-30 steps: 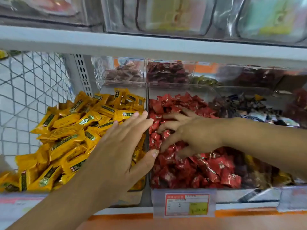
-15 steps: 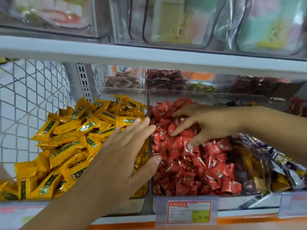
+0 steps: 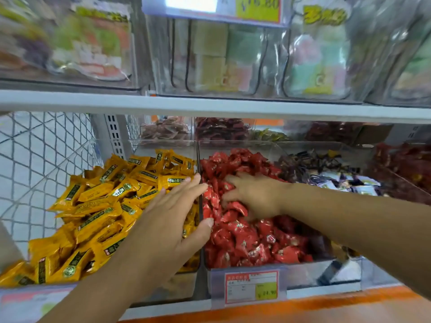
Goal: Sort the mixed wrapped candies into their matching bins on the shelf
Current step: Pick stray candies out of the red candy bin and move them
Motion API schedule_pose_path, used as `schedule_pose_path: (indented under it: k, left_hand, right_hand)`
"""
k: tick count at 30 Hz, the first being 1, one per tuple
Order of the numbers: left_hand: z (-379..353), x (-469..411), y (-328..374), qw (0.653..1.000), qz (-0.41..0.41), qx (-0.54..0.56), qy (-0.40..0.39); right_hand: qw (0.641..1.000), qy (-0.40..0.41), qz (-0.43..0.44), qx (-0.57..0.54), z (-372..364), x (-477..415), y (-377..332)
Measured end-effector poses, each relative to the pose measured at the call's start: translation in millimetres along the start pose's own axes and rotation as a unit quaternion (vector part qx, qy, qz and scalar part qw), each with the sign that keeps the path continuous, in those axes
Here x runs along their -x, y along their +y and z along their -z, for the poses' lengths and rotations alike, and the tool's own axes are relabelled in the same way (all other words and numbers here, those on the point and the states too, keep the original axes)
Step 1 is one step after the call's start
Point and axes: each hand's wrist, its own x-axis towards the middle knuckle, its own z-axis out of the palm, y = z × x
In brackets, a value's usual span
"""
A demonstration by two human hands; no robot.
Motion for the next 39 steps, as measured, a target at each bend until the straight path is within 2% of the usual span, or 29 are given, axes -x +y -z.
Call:
schedule_pose_path:
  k: [2,4,7,9,11,12,14,15,16,19,23,25,27,29,31,32,34,36,37,39]
  left_hand:
    - [0,1,0,1.0,-0.001,0.0,0.004]
    - [1,1,2,1.0,0.002,0.006,0.005]
    - [2,0,1,1.0,0.0,0.007,0.008]
    - [2,0,1,1.0,0.0,-0.004,0.01]
    - [2,0,2,1.0,0.002,-0.002,0.01]
    - [2,-1,2,1.0,0.007,0.002,0.008]
    - [2,-1,3,1.0,0.015,-0.002,0.001]
    - [2,0,3,1.0,0.016,-0.01,-0.002]
    - [2,-1,4,1.0,0.015,-0.016,-0.004]
    - [1,-2,3,0.999,0.017,-0.028,-0.009]
    - [1,-1,4,1.0,0.019,-0.023,-0.007]
    - [1,-1,4,1.0,0.02,-0.016,-0.004]
    - [0,-1,3,1.0,0.02,-0.015,-0.003]
    - [0,-1,2,1.0,0.021,-0.013,-0.005]
    - [1,0,2,1.0,0.022,-0.012,-0.007]
    - [1,0,2,1.0,0.022,-0.011,-0.007]
    - [2,-1,3,1.0,0.022,-0.006,-0.003]
    - [2,-2,3,1.0,0.023,-0.01,-0.002]
    - [2,-3,3,1.0,0.023,-0.012,-0.003]
    - [2,-3,3,1.0,0.022,-0.011,-0.009]
  right_hand:
    - [0.996,0.045,-0.048,-0.062,10,-6,5]
    - [0.98,0.044,-0.103,-0.167,25,0,15]
    - [0.949,0.021,-0.084,-0.304,53,31,16]
    - [0.949,-0.015,-0.103,-0.299,66,50,15]
    - [0.954,-0.071,-0.17,-0.238,59,59,13]
    - [0.945,-0.112,-0.208,-0.225,50,59,10]
    - [0.901,-0.178,-0.267,-0.292,23,53,-2]
    - [0.882,-0.187,-0.282,-0.329,12,47,-9]
    - [0.879,-0.183,-0.287,-0.335,4,43,-16]
    - [0.891,-0.079,-0.293,-0.338,-10,31,-29]
    - [0.83,0.037,-0.252,-0.496,-20,31,-19]
    - [0.802,0.061,-0.207,-0.558,-13,36,-17]
    - [0.775,0.046,-0.158,-0.61,8,45,-16]
    - [0.784,-0.009,-0.123,-0.608,31,54,-5]
    - [0.815,-0.054,-0.129,-0.562,50,57,9]
    - [0.832,-0.046,-0.149,-0.532,57,55,15]
    - [0.864,0.02,-0.2,-0.462,62,42,25]
    - [0.906,0.063,-0.238,-0.345,59,25,30]
    - [0.921,0.057,-0.24,-0.302,53,16,28]
    - [0.928,0.006,-0.238,-0.287,37,-3,20]
